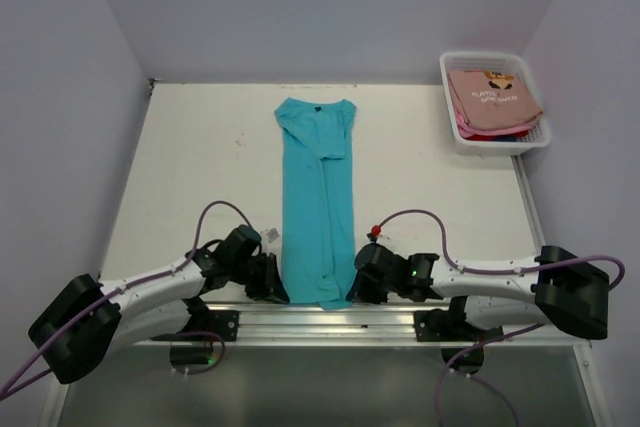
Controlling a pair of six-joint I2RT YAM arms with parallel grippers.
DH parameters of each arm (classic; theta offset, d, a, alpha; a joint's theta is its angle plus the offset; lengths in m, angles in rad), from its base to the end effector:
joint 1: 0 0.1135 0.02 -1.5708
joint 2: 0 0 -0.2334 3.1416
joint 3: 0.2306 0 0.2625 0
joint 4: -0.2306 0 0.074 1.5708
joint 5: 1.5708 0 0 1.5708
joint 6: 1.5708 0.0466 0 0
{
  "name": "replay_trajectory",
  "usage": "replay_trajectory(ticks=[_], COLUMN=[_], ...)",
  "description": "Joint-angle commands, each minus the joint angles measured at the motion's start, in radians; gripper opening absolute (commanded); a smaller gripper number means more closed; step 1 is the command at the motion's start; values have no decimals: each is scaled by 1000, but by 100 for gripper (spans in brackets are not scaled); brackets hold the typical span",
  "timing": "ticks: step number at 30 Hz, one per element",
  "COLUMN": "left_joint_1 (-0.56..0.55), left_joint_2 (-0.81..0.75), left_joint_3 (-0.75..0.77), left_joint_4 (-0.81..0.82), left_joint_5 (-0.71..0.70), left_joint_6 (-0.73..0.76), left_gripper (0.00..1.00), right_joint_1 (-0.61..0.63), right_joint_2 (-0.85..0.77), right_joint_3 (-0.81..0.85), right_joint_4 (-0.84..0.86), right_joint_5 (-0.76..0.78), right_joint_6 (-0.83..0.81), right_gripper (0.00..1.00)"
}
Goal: Fold and stack the t-shirts
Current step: Fold the tshirt
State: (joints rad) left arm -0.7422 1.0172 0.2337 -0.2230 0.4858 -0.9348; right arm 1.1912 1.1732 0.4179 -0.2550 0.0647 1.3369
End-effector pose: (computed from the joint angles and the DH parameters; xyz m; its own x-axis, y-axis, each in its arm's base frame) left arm 0.1196 -0.1393 0.0768 -0.9988 -0.0493 -0.0003 -0.0366 0.7463 -0.6646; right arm 0.0846 0.2040 0.0951 -0.9620 0.2084 -0.1765 0.0934 0.8584 0.5044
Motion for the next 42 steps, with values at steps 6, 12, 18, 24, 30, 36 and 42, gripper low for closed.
replay_trajectory(ticks=[6, 12, 18, 24, 30, 36, 42], left_joint_1=[-8, -6, -6, -6, -6, -6, 0], left_joint_2=[-86, -181, -134, -88, -54, 33, 113], left_joint_3=[-34, 68, 110, 177, 318, 360, 397], left_joint_4=[-59, -127, -66, -97, -177, -131, -105], left_joint_5=[-148, -245, -256, -326, -461, -512, -610], left_joint_6=[-2, 50, 74, 126, 209, 240, 278], left_gripper=[0, 0, 0, 0, 0, 0, 0], right_joint_1=[4, 4, 1, -19, -113, -226, -315], right_joint_2=[-1, -56, -44, -53, -64, -20, 97], right_joint_3=[16, 105, 159, 202, 259, 305, 384], right_joint_4=[-69, -173, -210, -250, -283, -259, -199], right_joint_5=[30, 113, 153, 191, 213, 192, 162], right_joint_6=[-34, -99, -148, -191, -297, -410, -518], right_gripper=[0, 0, 0, 0, 0, 0, 0])
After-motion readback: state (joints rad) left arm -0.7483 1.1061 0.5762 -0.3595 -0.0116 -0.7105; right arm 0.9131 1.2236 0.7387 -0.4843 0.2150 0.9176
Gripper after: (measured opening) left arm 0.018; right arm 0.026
